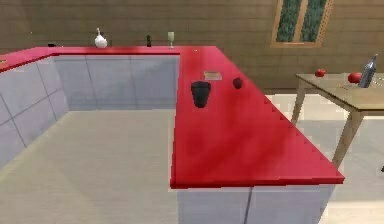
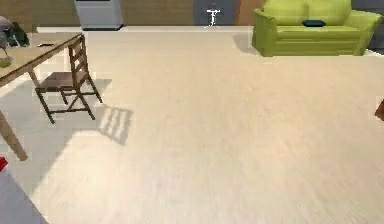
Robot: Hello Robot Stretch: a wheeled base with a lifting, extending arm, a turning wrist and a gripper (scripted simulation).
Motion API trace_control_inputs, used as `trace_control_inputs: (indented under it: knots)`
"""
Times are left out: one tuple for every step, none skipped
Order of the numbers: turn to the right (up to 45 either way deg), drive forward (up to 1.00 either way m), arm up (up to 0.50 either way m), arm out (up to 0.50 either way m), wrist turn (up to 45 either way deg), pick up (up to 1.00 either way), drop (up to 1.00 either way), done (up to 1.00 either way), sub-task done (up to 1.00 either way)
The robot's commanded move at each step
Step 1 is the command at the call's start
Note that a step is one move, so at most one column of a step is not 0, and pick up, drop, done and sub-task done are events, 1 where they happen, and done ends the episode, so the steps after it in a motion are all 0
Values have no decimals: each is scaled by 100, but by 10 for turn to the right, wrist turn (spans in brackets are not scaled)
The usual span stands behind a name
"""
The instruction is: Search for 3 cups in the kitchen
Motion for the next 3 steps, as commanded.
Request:
trace_control_inputs:
  knots:
    - [0,0,0,0,0,0,0,0,100]
    - [450,0,0,0,0,0,0,0,0]
    - [390,0,0,0,0,0,0,0,0]
